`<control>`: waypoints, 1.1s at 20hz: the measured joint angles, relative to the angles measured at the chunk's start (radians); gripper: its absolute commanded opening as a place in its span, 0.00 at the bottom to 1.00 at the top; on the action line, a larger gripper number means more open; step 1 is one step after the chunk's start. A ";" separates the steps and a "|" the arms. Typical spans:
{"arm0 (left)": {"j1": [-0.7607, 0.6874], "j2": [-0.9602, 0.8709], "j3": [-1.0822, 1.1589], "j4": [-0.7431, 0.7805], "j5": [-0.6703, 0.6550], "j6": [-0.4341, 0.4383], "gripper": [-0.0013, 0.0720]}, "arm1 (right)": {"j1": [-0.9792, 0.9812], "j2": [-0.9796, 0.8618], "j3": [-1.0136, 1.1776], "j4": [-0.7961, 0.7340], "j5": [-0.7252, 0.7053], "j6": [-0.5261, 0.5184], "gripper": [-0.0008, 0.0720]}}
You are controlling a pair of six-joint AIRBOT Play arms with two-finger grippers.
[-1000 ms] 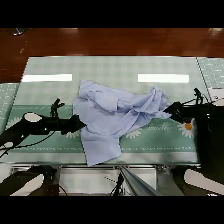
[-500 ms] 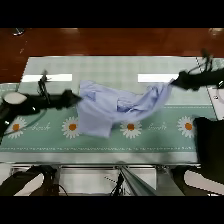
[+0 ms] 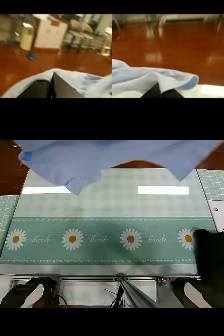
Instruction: Fold the shirts.
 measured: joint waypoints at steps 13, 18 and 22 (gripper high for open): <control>0.019 0.281 -0.067 0.431 -0.368 -0.085 0.05 | 0.000 0.394 -0.270 -0.157 0.210 0.070 0.04; 0.019 0.196 -0.394 0.439 -0.291 -0.094 0.05 | 0.000 0.372 -0.717 -0.034 0.078 0.007 0.04; 0.001 0.013 -0.558 0.421 -0.138 -0.095 0.05 | 0.000 0.174 -0.941 0.026 -0.161 -0.055 0.04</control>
